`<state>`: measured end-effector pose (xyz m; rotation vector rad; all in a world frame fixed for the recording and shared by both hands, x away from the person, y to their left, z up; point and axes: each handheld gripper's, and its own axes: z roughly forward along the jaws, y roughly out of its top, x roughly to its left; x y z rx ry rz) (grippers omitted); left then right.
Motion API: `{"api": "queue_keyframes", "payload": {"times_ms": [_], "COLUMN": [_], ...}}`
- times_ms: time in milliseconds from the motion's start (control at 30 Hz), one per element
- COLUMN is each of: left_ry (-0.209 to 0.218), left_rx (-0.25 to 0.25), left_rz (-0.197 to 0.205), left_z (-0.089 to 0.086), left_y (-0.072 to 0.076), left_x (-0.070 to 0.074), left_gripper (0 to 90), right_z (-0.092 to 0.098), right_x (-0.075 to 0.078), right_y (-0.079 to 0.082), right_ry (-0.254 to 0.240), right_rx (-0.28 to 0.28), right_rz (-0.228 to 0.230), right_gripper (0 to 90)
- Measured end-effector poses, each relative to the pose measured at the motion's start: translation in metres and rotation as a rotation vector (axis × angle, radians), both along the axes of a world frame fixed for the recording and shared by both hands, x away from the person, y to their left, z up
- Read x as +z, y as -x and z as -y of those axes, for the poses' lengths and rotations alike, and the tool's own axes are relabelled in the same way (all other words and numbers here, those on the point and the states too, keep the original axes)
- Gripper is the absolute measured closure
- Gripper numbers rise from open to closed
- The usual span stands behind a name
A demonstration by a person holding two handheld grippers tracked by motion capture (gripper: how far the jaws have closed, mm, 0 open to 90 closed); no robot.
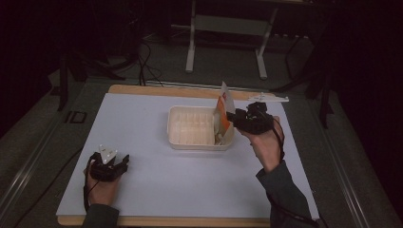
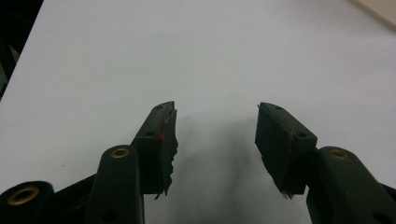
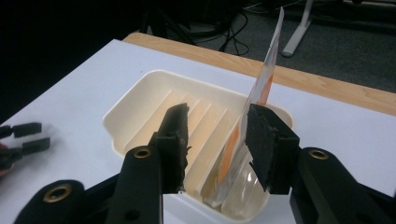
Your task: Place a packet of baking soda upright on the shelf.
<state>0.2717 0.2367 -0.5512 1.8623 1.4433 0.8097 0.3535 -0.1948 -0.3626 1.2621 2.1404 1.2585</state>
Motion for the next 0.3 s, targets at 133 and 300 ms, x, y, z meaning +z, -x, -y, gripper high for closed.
{"api": "queue_keyframes", "payload": {"times_ms": [133,300], "left_ry": [0.0,0.008], "left_rx": [0.001,0.01], "left_rz": [0.003,0.004], "left_z": [0.0,0.0], "left_y": [0.0,0.0], "left_x": [0.0,0.0], "left_gripper": [47.7,47.6], "right_z": [0.005,0.018], "right_x": [0.0,-0.003], "right_y": [0.01,0.025], "right_ry": [0.01,0.008], "right_rx": [0.026,0.038], "right_rz": [-0.014,-0.014], "right_gripper": [58.6,57.6]}}
